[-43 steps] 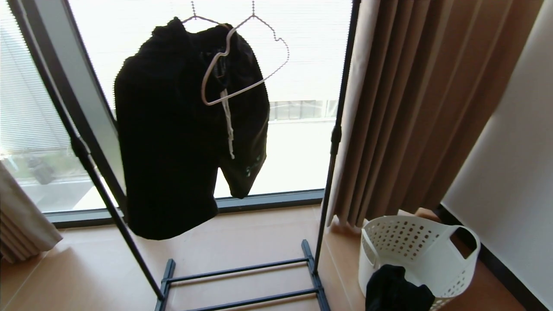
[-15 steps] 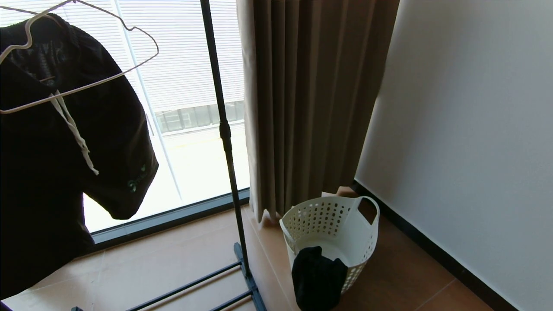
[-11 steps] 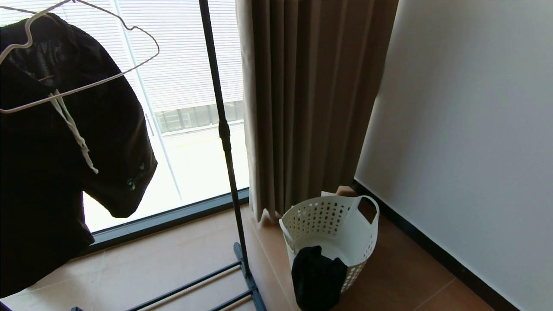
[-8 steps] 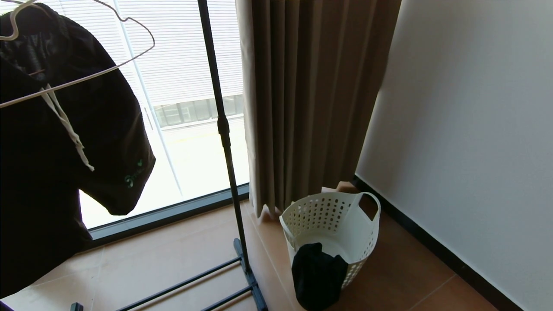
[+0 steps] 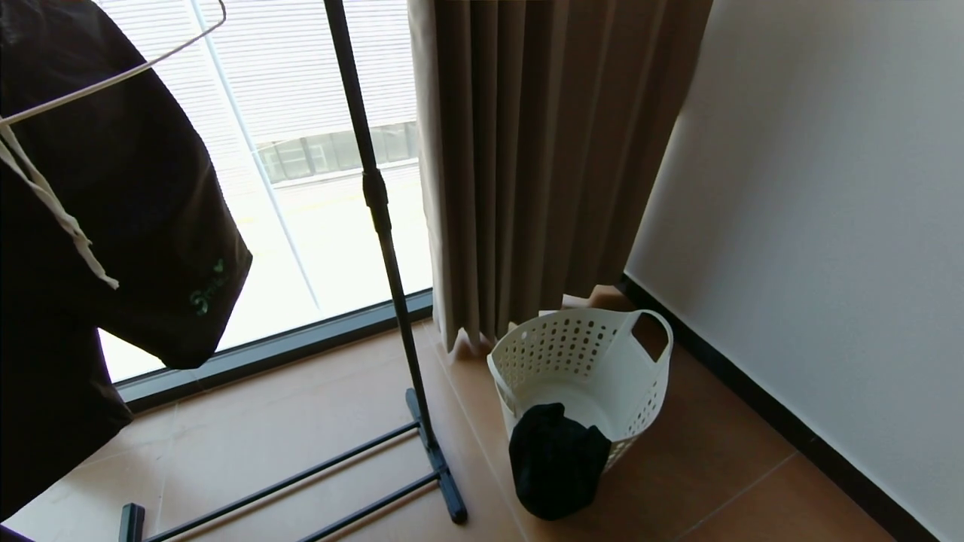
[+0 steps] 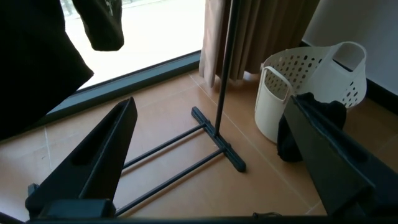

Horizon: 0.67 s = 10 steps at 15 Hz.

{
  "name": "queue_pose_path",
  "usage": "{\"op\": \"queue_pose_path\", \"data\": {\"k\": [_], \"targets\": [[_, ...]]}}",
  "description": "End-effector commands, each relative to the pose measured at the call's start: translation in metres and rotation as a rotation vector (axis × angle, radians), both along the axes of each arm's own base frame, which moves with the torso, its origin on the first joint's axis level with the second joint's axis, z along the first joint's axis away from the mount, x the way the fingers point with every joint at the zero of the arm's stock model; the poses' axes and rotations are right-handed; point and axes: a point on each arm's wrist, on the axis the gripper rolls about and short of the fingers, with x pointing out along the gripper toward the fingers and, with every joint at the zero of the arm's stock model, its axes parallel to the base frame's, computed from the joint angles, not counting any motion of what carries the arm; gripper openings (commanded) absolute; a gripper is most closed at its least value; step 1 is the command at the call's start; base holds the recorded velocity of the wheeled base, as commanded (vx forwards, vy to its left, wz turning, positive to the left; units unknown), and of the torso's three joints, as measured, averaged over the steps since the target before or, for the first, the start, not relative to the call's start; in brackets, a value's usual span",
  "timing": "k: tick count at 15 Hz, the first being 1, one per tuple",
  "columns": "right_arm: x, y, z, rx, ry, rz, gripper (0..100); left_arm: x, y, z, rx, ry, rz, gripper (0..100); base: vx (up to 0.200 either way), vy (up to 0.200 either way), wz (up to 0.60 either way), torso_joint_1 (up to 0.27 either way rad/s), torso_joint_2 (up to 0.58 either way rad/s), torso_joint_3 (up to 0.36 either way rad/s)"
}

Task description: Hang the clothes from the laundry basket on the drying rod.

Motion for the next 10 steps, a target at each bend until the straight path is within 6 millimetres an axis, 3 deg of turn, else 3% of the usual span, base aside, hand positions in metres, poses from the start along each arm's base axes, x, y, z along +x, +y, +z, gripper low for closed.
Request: {"op": "queue_pose_path", "data": {"k": [1, 10], "targets": [[0.0001, 0.0000, 0.0001, -0.002, 0.001, 0.000, 100, 0.0001, 0.0000, 0.0000, 0.000, 0.002, 0.000, 100, 0.000, 0.000, 0.00, 0.002, 0.00, -0.203], [0.0001, 0.0000, 0.0001, -0.002, 0.001, 0.002, 100, 0.0001, 0.0000, 0.0000, 0.007, 0.001, 0.000, 100, 0.000, 0.000, 0.00, 0.003, 0.00, -0.194]]}}
